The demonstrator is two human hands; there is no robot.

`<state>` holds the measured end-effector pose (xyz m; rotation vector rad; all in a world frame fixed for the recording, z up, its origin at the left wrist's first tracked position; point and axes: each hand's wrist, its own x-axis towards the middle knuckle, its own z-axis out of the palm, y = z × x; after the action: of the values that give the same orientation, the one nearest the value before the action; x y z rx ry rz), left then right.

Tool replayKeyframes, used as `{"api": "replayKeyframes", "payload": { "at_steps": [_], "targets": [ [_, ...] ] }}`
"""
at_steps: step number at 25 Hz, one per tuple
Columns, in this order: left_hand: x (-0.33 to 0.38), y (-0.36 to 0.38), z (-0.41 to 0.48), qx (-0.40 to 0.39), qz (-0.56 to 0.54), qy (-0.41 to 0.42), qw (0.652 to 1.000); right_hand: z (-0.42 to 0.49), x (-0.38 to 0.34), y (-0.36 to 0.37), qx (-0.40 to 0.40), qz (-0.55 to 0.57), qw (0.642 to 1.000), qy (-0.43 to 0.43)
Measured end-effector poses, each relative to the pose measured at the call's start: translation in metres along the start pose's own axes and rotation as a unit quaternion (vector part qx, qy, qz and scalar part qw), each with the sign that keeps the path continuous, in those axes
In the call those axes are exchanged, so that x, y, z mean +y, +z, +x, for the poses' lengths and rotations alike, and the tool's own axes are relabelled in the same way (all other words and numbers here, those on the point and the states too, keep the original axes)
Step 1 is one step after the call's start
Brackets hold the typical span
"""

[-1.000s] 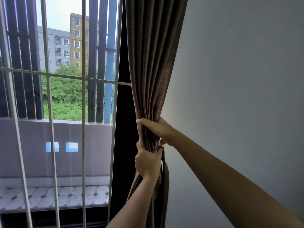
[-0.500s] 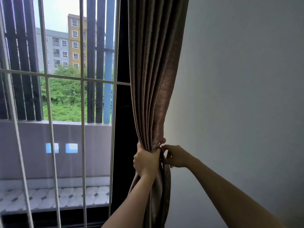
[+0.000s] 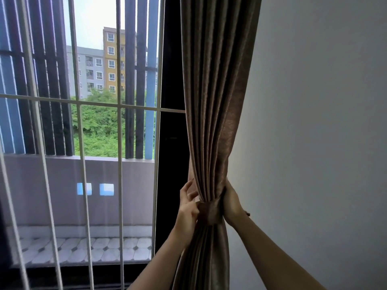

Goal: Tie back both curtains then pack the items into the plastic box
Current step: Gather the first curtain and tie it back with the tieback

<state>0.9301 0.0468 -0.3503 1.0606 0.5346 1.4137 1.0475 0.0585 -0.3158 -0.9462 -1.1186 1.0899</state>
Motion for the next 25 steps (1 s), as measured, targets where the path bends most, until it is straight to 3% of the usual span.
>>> {"api": "replayKeyframes", "payload": {
  "at_steps": [2, 4, 8, 9, 12, 13, 15, 19, 20, 23, 25],
  "targets": [
    [0.013, -0.005, 0.006, -0.009, 0.037, -0.005, 0.999, -0.002, 0.002, 0.005, -0.011, 0.020, 1.000, 0.009],
    [0.026, -0.010, 0.018, -0.015, 0.195, 0.015, 0.981, -0.003, 0.000, 0.012, -0.009, 0.005, 1.000, -0.013],
    [0.047, -0.028, 0.034, -0.095, 0.444, -0.015, 0.891, -0.001, -0.003, 0.015, -0.021, -0.024, 0.998, -0.046],
    [0.049, -0.032, 0.037, -0.099, 0.451, -0.026, 0.887, -0.002, -0.004, 0.015, -0.023, -0.035, 0.998, -0.056],
    [0.055, -0.034, 0.039, -0.171, 0.333, -0.059, 0.926, -0.002, -0.004, 0.011, -0.029, -0.059, 0.996, -0.057],
    [0.057, -0.035, 0.043, -0.168, 0.346, -0.066, 0.921, -0.003, -0.005, 0.009, -0.036, -0.062, 0.996, -0.055],
    [0.062, -0.036, 0.052, -0.129, 0.448, -0.036, 0.884, -0.007, -0.003, 0.003, -0.064, -0.044, 0.996, -0.051],
    [0.068, -0.035, 0.056, -0.033, 0.629, 0.141, 0.764, -0.021, 0.005, 0.006, -0.127, -0.081, 0.984, -0.095],
    [0.068, -0.039, 0.056, -0.044, 0.624, 0.158, 0.764, -0.022, 0.008, 0.007, -0.129, -0.119, 0.979, -0.105],
    [0.077, -0.057, 0.051, -0.166, 0.480, 0.075, 0.858, -0.018, 0.009, 0.001, -0.133, -0.203, 0.963, -0.121],
    [0.091, -0.068, 0.046, -0.191, 0.401, 0.033, 0.895, -0.014, 0.006, -0.005, -0.131, -0.217, 0.960, -0.121]
  ]
}}
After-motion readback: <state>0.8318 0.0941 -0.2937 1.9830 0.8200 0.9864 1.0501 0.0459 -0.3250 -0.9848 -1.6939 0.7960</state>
